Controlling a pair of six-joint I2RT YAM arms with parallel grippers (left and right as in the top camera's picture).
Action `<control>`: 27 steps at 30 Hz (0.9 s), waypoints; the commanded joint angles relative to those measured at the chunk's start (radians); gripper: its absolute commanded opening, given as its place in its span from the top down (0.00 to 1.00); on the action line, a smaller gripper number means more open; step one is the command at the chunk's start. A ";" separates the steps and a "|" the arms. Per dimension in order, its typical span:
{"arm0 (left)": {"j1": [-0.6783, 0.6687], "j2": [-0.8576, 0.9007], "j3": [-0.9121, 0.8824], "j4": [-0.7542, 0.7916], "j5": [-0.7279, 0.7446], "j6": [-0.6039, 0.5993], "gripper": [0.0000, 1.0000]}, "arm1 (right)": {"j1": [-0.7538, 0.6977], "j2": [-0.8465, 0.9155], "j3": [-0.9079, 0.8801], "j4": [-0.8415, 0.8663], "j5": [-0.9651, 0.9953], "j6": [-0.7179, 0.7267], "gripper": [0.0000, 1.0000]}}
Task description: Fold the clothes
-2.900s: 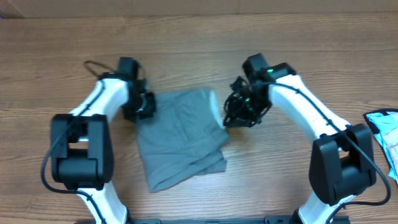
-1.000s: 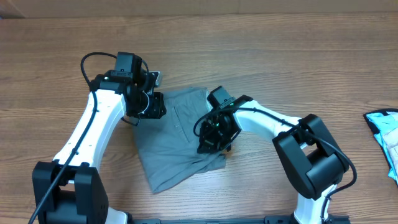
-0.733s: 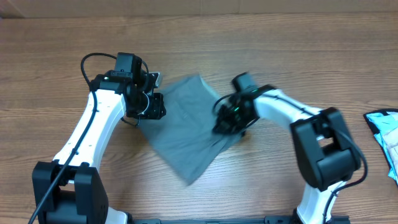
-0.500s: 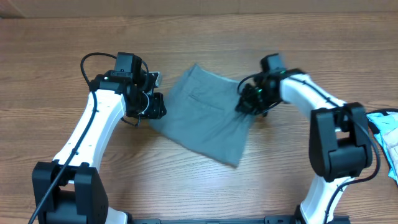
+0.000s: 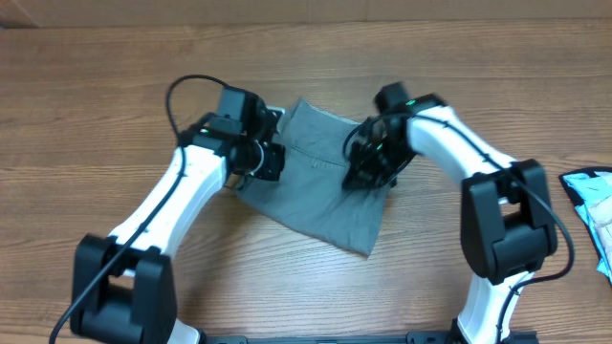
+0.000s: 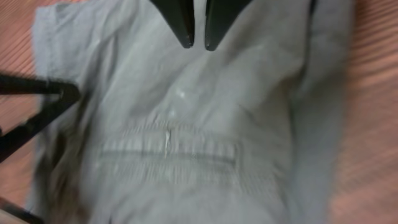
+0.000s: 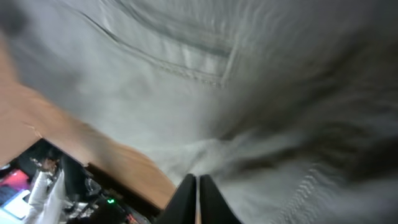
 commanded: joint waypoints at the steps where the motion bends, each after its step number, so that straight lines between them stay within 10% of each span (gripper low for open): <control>1: 0.001 0.092 -0.020 -0.007 -0.030 0.052 0.92 | 0.018 -0.002 -0.120 0.058 0.052 0.094 0.92; 13: 0.076 0.243 -0.016 -0.033 -0.379 -0.061 0.96 | -0.122 -0.002 -0.307 0.043 0.053 0.082 0.93; 27: 0.223 0.036 0.111 -0.232 -0.152 -0.041 0.95 | -0.127 -0.037 -0.258 -0.060 0.063 -0.050 0.96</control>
